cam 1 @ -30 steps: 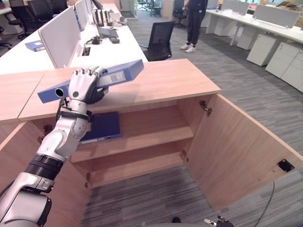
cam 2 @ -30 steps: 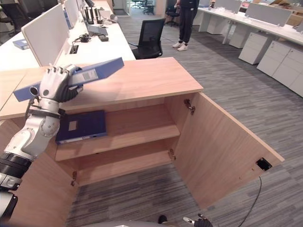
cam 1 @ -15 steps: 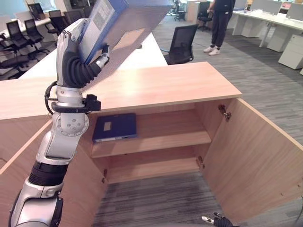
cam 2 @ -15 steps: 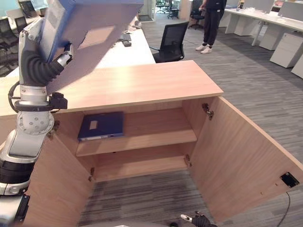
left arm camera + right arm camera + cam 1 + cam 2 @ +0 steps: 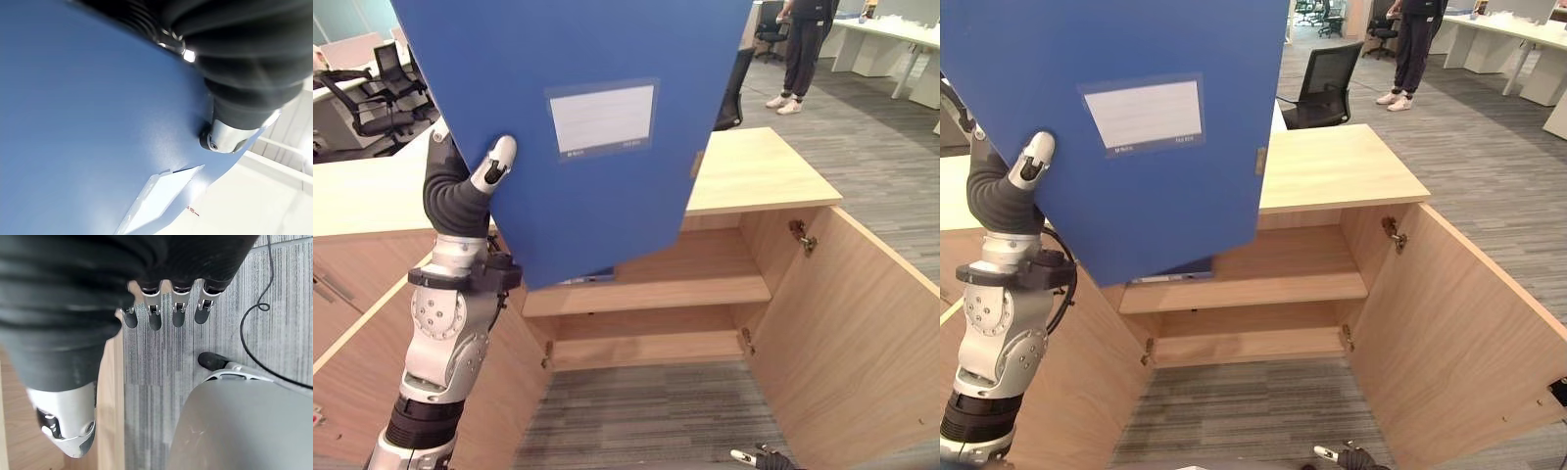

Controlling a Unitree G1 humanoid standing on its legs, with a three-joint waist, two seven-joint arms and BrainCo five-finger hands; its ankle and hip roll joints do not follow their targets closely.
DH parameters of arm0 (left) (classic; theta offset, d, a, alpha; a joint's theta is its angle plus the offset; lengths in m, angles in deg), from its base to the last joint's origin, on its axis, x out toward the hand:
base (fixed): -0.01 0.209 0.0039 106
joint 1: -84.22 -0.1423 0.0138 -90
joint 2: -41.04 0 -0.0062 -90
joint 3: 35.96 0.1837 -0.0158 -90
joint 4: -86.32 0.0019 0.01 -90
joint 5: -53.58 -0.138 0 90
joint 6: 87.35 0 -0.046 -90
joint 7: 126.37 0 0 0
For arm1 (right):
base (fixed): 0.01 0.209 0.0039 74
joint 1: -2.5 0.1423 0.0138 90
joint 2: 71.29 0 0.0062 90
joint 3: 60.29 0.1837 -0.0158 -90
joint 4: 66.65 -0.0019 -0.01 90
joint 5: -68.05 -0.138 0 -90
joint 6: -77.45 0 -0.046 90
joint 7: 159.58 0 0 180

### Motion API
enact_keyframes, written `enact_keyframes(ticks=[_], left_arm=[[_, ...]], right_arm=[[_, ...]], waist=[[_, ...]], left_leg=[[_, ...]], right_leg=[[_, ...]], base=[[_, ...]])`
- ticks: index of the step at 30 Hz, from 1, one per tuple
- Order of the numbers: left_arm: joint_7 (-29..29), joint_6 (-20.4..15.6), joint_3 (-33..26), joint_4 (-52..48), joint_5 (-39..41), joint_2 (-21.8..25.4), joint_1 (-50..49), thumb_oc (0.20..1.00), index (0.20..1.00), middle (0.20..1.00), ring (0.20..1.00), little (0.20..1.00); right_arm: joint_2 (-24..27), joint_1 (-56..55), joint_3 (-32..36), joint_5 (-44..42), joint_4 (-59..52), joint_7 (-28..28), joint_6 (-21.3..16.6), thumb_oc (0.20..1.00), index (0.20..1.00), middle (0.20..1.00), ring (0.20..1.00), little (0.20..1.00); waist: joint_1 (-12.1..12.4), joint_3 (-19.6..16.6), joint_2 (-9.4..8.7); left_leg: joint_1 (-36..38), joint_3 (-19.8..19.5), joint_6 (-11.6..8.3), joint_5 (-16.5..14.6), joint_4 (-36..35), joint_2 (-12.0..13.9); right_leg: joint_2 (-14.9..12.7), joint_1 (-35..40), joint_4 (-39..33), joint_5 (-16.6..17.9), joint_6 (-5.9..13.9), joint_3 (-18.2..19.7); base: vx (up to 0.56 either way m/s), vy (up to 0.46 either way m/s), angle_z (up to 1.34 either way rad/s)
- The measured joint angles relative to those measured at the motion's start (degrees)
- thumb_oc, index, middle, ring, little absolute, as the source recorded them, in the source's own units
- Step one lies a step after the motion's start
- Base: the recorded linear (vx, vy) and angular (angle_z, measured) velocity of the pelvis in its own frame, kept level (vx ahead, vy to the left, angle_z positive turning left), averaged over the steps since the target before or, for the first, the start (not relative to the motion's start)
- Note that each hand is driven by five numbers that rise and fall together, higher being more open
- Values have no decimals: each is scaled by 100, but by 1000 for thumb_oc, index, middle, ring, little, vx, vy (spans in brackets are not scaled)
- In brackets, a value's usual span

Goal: Put the empty folder in the office cabinet

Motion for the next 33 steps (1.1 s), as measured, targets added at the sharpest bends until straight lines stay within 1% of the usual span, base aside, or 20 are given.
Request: enact_keyframes(ticks=[4,5,7,8,9,11,13,14,15,16,17,18,19,20,25,26,27,31,33], left_arm=[[-214,151,70,12,253,-43,-344,200,200,200,200,200],[-247,215,66,12,254,-38,-482,200,200,200,200,200],[-264,314,76,35,246,-35,-673,200,200,200,200,200],[-308,366,54,60,245,-37,-938,200,200,200,200,200],[-328,486,63,84,226,-37,-982,200,200,200,200,200],[-336,538,55,82,190,-60,-1069,200,200,200,200,200],[-340,543,49,106,168,-75,-1194,200,200,200,200,200],[-347,563,50,135,168,-84,-1251,200,200,200,200,200],[-362,594,55,150,153,-85,-1270,200,200,200,200,200],[-396,599,53,224,87,-84,-1296,200,200,200,200,200],[-399,638,49,265,66,-72,-1310,200,200,200,200,200],[-395,711,51,312,-2,-73,-1316,200,200,200,200,200],[-415,722,53,342,-81,-85,-1321,200,200,200,200,200],[-465,753,56,422,-177,-81,-1328,200,200,200,200,200],[-569,854,65,640,-389,-82,-1330,200,200,200,200,200],[-602,866,64,764,-422,-113,-1343,200,200,200,200,200],[-609,923,97,877,-565,-114,-1346,200,200,200,200,200],[-617,956,248,1018,-692,-148,-1348,200,200,200,200,200],[-612,957,250,1048,-788,-149,-1346,200,200,200,200,200]], right_arm=[[2,39,0,-2,-3,-8,3,1000,1000,1000,1000,1000],[10,71,-20,-8,-59,-19,31,1000,1000,1000,1000,1000],[43,90,-47,-13,-373,-47,85,1000,1000,1000,1000,1000],[177,-40,-126,-20,-1376,-112,92,1000,1000,1000,1000,1000],[184,14,-100,-42,-1660,-141,-14,1000,1000,1000,1000,1000],[235,41,-90,-198,-2379,-195,58,1000,1000,1000,1000,1000],[446,-133,-69,-588,-3965,-339,60,1000,1000,1000,1000,1000],[535,-172,-54,-739,-4522,-412,-52,1000,1000,1000,1000,1000],[553,-44,-3,-828,-4721,-447,-175,1000,1000,1000,1000,1000],[738,-32,9,-946,-5312,-511,-55,1000,1000,1000,1000,1000],[859,2,11,-988,-5526,-575,-142,1000,1000,1000,1000,1000],[901,78,103,-1147,-5623,-633,-174,1000,1000,1000,1000,1000],[939,84,149,-1156,-5703,-655,-108,1000,1000,1000,1000,1000],[1038,77,186,-1195,-5876,-744,-69,1000,1000,1000,1000,1000],[1065,84,197,-1451,-5977,-923,46,1000,1000,1000,1000,1000],[1082,81,159,-1674,-6340,-1003,131,1000,1000,1000,1000,1000],[1063,123,107,-1880,-6625,-1149,115,1000,1000,1000,1000,1000],[1032,258,-153,-2283,-6772,-1328,148,1000,1000,1000,1000,1000],[1032,259,-276,-2510,-6777,-1405,258,1000,1000,1000,1000,1000]], waist=[[24,16,-12],[55,28,-11],[38,47,-13],[4,98,8],[6,124,2],[14,155,-3],[14,175,6],[10,176,11],[2,164,-27],[7,179,-28],[7,191,-38],[8,188,-79],[4,191,-103],[8,202,-114],[-14,248,-145],[-54,263,-143],[-108,264,-154],[-140,273,-191],[-142,271,-195]], left_leg=[[14,-13,0,1,0,1],[12,-18,2,0,0,0],[14,-16,4,-1,0,0],[23,-1,10,-5,0,1],[27,-4,10,-5,1,3],[23,0,10,-5,0,5],[15,12,10,-4,1,3],[24,21,-2,5,2,4],[31,27,-1,5,8,6],[26,40,6,-1,9,-1],[28,50,7,-1,7,-3],[32,61,8,-1,47,-2],[35,66,8,-1,53,-1],[41,79,8,-1,52,-3],[52,118,10,-4,51,-1],[52,129,10,-4,50,-1],[54,133,10,-4,50,2],[63,161,11,-5,50,2],[62,166,11,-5,50,1]], right_leg=[[1,21,0,-2,-2,-10],[0,24,1,-2,-2,-14],[0,25,1,-1,-2,-12],[0,21,-1,0,0,2],[3,25,1,1,0,1],[10,18,1,1,1,5],[8,3,1,2,3,15],[9,6,1,2,2,22],[17,8,5,2,0,30],[11,2,3,2,0,40],[6,-2,3,3,2,46],[12,-2,3,4,1,54],[16,-2,10,4,1,59],[14,-4,6,4,1,75],[20,-15,6,4,2,107],[21,-22,5,3,2,116],[26,-23,4,3,2,126],[29,-30,4,6,5,155],[28,-32,3,7,6,159]], base=[[0,0,0],[0,0,0],[-2,3,-2],[0,0,0],[0,0,0],[0,0,0],[0,0,0],[6,10,-4],[8,14,-4],[3,7,-4],[10,4,-5],[12,1,-4],[15,5,-5],[10,5,-4],[5,5,-5],[-7,7,-4],[-11,8,-4],[-10,8,-3],[0,0,0]])
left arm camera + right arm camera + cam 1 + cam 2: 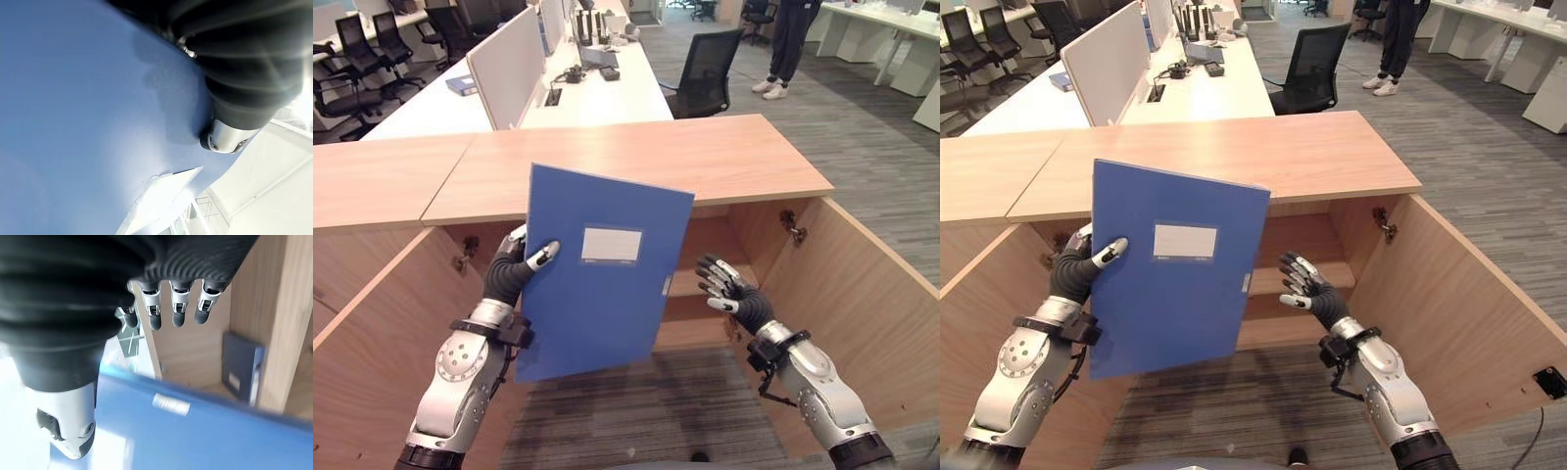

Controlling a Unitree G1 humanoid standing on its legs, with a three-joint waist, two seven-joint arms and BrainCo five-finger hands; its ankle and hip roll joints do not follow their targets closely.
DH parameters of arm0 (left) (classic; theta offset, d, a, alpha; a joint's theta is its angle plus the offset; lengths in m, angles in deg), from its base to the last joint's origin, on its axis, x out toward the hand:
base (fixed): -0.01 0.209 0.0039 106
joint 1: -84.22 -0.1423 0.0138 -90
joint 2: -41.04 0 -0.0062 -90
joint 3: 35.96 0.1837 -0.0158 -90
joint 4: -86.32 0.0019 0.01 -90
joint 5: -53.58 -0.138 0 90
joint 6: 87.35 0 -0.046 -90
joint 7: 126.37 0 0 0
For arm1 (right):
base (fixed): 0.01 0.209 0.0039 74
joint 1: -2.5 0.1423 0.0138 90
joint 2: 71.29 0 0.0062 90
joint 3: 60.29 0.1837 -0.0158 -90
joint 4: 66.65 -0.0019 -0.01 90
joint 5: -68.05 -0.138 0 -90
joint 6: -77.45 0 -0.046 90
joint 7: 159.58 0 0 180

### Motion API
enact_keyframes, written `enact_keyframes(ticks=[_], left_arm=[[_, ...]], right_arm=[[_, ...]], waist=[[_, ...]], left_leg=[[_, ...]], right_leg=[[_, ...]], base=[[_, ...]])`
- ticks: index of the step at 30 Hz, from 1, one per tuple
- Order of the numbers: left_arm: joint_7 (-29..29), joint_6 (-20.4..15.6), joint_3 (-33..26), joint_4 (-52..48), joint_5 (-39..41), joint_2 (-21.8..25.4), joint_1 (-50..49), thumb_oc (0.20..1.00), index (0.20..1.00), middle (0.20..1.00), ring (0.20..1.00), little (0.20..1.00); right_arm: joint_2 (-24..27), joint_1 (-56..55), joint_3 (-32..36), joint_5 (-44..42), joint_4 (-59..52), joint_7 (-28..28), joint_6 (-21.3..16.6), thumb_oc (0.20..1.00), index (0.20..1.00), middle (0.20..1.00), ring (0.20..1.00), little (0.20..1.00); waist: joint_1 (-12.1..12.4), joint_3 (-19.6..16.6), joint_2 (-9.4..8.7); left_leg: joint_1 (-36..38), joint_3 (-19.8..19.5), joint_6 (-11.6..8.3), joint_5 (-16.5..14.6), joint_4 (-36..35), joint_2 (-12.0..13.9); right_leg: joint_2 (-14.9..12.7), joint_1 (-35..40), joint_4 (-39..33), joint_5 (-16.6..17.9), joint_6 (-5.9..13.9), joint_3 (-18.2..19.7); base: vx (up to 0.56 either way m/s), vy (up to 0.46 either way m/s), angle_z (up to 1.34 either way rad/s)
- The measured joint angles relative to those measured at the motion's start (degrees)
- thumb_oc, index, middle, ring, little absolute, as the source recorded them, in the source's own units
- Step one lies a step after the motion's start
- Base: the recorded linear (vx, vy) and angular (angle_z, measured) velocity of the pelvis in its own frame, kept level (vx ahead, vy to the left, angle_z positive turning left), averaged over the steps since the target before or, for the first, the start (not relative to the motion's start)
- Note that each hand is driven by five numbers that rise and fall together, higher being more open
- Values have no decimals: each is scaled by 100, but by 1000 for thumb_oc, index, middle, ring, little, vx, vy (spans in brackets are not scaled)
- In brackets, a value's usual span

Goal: Put the empty folder in the office cabinet

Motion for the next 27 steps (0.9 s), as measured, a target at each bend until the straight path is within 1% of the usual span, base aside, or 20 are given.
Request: enact_keyframes(ticks=[5,7,11,18,19,22,25,27], left_arm=[[-30,0,6,129,-15,-19,26,200,200,200,200,200],[-52,-2,12,130,-19,-72,31,200,200,200,200,200],[-39,-25,15,155,-12,-178,32,200,200,200,200,200],[-41,-40,15,170,5,-186,34,200,200,200,200,200],[-40,-45,18,180,14,-188,35,200,200,200,200,200],[-39,-51,52,215,25,-208,36,200,200,200,200,200],[13,-55,196,218,27,-246,57,200,200,200,200,200],[13,-40,303,284,25,-350,77,200,200,200,200,200]], right_arm=[[5,10,-292,-422,-124,-257,195,1000,1000,1000,1000,1000],[12,34,-315,-438,-230,-333,244,1000,1000,1000,1000,1000],[21,92,-308,-487,-229,-321,249,1000,1000,1000,1000,1000],[-50,99,-405,-724,-229,-244,312,1000,1000,1000,1000,1000],[-50,100,-425,-872,-229,-223,324,1000,1000,1000,1000,1000],[-86,105,-443,-882,-227,-212,338,1000,1000,1000,1000,1000],[-97,112,-452,-882,-176,-90,329,1000,1000,1000,1000,1000],[-121,117,-450,-880,37,-82,235,1000,1000,1000,1000,1000]], waist=[[-5,-1,-11],[-2,-12,-30],[-2,-28,-60],[-5,-30,-65],[-6,-30,-65],[-5,-31,-67],[-14,-33,-70],[-17,-64,-117]], left_leg=[[0,10,0,0,1,1],[1,19,0,-1,0,0],[2,36,0,-1,1,0],[1,54,0,-1,1,0],[0,55,0,-1,1,0],[0,56,0,-1,2,0],[0,68,-1,0,3,0],[9,79,-1,0,3,1]], right_leg=[[3,-6,1,1,0,9],[2,-5,1,1,1,13],[4,-13,1,3,3,25],[7,-23,2,7,9,41],[6,-25,2,8,10,42],[7,-27,3,8,10,43],[11,-34,6,14,14,59],[14,-34,6,16,18,75]], base=[[0,0,0],[0,0,0],[0,-1,-1],[0,-1,0],[0,0,0],[0,0,0],[1,-2,-1],[7,0,-4]])
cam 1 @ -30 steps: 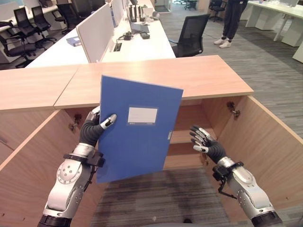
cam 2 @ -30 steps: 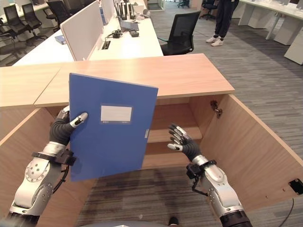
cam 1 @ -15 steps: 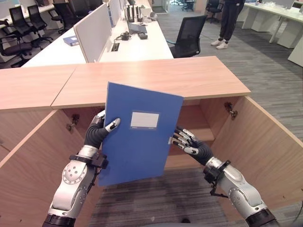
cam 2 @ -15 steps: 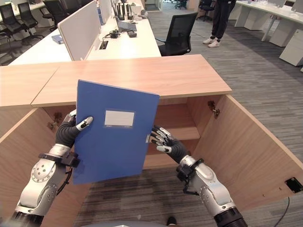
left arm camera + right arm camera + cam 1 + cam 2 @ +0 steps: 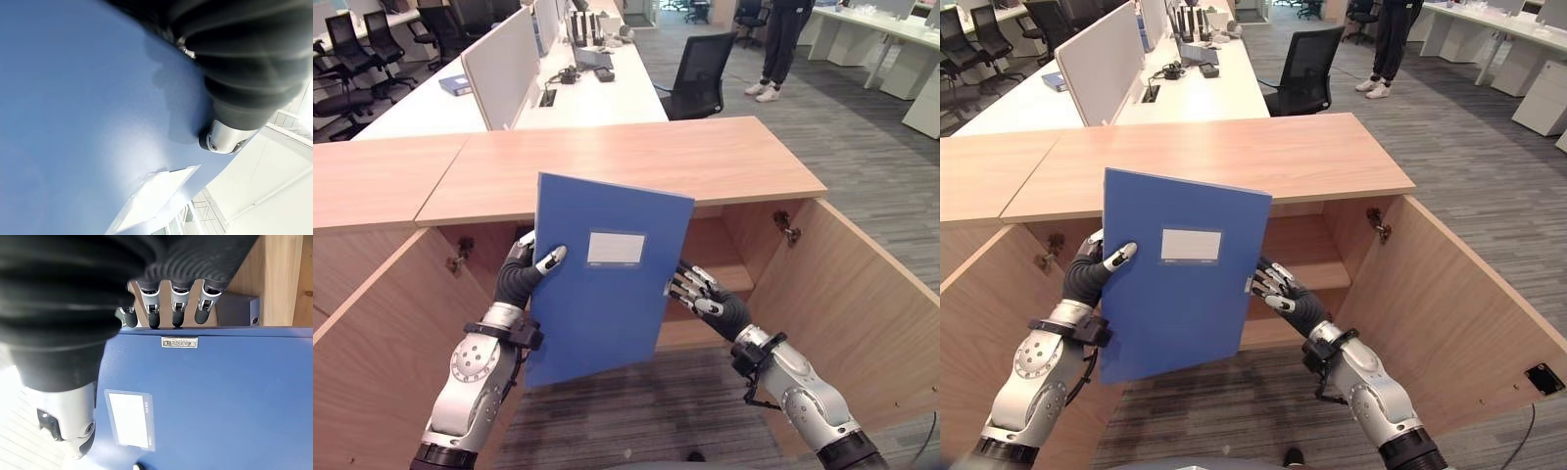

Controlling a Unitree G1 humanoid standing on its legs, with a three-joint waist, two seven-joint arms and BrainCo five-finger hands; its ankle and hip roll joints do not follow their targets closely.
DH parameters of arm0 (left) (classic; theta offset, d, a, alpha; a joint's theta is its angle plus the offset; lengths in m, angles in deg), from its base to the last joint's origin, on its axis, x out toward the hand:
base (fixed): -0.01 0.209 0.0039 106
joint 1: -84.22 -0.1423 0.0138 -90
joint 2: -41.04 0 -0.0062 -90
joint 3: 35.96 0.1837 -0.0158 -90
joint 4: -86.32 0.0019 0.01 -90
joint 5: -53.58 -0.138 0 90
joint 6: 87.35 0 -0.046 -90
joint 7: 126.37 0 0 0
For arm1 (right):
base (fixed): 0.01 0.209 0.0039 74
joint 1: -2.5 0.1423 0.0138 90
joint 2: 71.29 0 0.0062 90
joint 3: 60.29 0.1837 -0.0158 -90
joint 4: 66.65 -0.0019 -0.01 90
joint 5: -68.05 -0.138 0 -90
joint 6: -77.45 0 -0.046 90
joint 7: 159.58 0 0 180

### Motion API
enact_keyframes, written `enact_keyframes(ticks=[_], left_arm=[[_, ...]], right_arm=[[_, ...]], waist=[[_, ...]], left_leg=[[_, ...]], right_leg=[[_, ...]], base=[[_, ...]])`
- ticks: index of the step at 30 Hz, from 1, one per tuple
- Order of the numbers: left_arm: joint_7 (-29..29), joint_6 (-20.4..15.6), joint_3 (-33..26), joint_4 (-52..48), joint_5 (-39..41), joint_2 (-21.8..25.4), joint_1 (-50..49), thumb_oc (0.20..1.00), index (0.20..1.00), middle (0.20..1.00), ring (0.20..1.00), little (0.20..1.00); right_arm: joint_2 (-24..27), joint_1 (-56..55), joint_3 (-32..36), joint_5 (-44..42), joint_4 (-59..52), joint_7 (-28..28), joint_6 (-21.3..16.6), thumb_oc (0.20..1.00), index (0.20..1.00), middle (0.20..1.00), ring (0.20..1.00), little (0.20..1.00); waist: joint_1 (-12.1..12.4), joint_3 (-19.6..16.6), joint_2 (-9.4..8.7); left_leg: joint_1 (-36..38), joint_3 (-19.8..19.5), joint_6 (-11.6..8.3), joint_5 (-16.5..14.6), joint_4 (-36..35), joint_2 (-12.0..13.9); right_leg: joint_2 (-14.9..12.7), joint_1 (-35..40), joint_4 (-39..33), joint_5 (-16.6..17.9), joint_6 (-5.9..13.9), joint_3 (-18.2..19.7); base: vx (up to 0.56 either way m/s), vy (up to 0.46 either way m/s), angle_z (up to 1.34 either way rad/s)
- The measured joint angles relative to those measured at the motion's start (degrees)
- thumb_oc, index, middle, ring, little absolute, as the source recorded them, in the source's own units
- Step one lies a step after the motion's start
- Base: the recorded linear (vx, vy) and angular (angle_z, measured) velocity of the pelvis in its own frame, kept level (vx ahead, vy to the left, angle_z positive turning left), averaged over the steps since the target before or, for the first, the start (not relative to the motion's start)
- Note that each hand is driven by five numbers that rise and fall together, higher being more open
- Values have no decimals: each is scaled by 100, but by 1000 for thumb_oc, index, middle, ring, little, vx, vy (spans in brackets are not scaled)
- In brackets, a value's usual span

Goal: Put the empty folder in the office cabinet

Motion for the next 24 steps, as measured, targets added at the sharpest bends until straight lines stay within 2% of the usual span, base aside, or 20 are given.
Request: enact_keyframes(ticks=[2,5,12,24], left_arm=[[-1,46,104,31,1,24,34,200,200,200,200,200],[-299,57,449,11,125,-6,150,200,200,200,200,200],[-397,83,570,-30,171,-55,199,200,200,200,200,200],[-331,102,588,-31,178,-57,207,200,200,200,200,200]], right_arm=[[-129,-1,41,12,282,-8,-41,1000,1000,1000,1000,1000],[-348,2,-105,76,506,22,16,1000,1000,1000,1000,1000],[-608,31,-62,297,1100,74,10,1000,1000,1000,1000,1000],[-694,71,-218,466,1112,246,4,1000,1000,1000,1000,1000]], waist=[[-10,-27,-43],[-4,-30,-49],[-71,-31,-34],[-71,-22,-8]], left_leg=[[30,11,0,0,0,0],[39,27,12,-10,-5,-8],[43,24,13,-10,-3,-7],[43,10,13,-10,-3,-6]], right_leg=[[-1,2,-2,0,0,9],[-14,30,-4,2,4,20],[-11,33,-4,2,3,19],[-13,41,-5,1,3,9]], base=[[3,1,-2],[2,1,-1],[0,0,0],[0,0,0]])
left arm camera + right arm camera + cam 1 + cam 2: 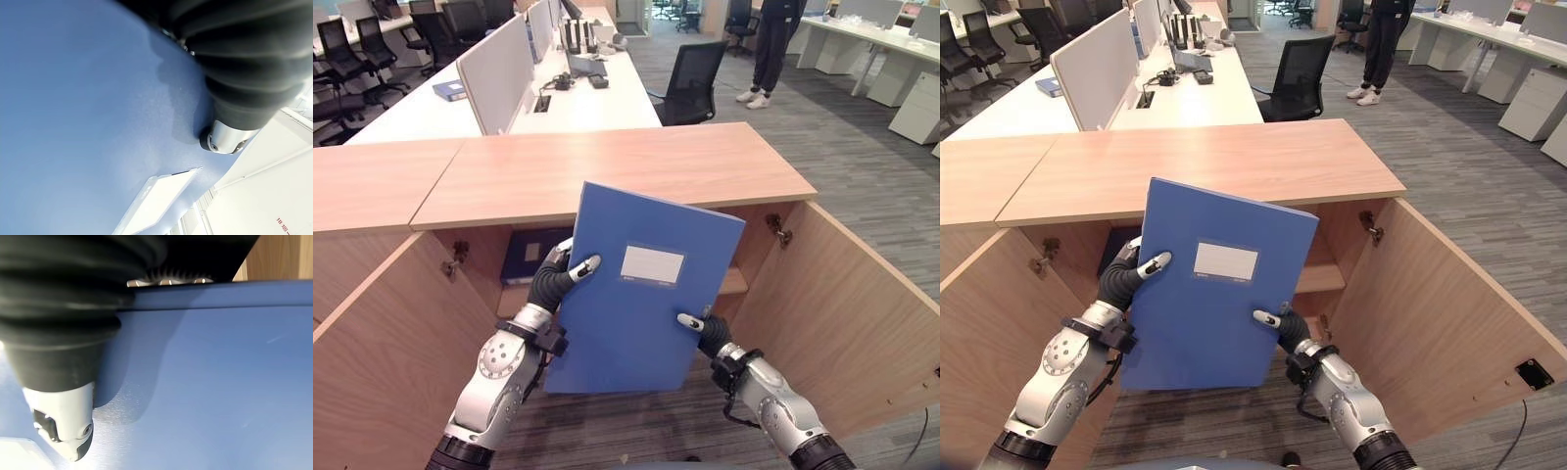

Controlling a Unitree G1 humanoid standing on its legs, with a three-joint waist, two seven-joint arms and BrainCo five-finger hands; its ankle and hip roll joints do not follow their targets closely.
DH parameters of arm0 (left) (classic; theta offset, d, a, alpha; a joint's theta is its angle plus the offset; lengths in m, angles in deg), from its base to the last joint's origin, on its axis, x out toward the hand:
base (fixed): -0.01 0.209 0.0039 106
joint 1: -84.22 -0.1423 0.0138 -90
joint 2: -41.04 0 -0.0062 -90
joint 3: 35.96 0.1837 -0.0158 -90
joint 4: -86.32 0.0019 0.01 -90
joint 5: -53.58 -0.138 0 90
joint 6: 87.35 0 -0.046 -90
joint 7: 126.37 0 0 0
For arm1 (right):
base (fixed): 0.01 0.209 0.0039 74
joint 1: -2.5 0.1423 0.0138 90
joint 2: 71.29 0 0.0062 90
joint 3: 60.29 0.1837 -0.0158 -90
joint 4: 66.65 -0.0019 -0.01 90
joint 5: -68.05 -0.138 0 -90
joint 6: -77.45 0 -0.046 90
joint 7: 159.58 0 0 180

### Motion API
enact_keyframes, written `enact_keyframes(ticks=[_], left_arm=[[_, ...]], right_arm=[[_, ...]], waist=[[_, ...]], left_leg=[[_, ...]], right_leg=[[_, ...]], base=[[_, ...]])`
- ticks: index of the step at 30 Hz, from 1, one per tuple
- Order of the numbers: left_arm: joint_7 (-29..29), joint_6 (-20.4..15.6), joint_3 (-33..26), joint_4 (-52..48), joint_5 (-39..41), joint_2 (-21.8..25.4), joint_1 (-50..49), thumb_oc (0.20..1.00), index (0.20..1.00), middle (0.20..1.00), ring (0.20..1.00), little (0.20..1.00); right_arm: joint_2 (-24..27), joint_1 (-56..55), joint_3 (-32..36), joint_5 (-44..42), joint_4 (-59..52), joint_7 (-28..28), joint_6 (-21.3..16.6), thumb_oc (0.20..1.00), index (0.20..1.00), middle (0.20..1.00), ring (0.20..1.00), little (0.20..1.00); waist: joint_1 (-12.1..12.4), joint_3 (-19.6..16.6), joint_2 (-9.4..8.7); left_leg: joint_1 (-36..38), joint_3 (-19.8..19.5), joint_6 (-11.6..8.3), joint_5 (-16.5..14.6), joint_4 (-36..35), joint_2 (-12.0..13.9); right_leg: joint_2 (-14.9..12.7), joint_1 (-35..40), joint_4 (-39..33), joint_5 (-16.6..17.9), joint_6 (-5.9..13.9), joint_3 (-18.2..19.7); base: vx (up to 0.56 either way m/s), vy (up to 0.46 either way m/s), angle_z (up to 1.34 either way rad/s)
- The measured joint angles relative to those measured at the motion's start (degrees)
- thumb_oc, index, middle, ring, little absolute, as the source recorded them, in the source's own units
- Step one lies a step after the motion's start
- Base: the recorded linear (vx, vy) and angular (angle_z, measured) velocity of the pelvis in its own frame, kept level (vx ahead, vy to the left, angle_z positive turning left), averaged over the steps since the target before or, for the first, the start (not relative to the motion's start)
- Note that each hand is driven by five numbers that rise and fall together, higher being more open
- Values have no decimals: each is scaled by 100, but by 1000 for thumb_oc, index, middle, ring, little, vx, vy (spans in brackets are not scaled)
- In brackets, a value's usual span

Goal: Put the empty folder in the office cabinet

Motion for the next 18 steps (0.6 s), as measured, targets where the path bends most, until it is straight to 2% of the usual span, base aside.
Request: enact_keyframes(ticks=[7,8,9,10,11,18], left_arm=[[71,8,1,6,89,-2,0,200,200,200,200,200],[73,8,-1,6,90,-2,0,200,200,200,200,200],[73,10,0,6,92,-2,0,200,200,200,200,200],[74,10,-12,6,99,-1,0,200,200,200,200,200],[75,10,-23,6,129,-3,-1,200,200,200,200,200],[53,21,-105,10,447,-1,0,200,200,200,200,200]], right_arm=[[-43,18,-5,-11,-57,24,1,1000,1000,1000,1000,1000],[-36,20,-9,-13,-63,24,1,545,545,545,545,545],[-24,20,-8,-13,-73,22,8,504,504,504,504,504],[20,19,-19,-13,-148,21,29,310,310,310,310,310],[113,18,-42,-23,-262,16,78,200,200,200,200,200],[381,59,12,-238,-636,-284,120,200,200,200,200,200]], waist=[[2,3,17],[3,4,18],[6,4,19],[12,5,20],[14,6,22],[32,5,23]], left_leg=[[-2,-3,0,0,0,0],[-2,-2,0,0,0,0],[-2,-3,0,0,0,0],[-6,-2,0,0,-1,0],[-6,-2,0,0,0,0],[-3,-1,-1,0,0,0]], right_leg=[[1,-1,1,0,0,-2],[1,-1,1,0,0,-2],[1,-1,1,0,0,-2],[1,-3,1,0,0,-2],[0,-4,1,0,0,-2],[2,-4,1,0,0,-1]], base=[[0,0,0],[0,0,0],[0,0,0],[0,0,0],[0,0,0],[0,0,0]])
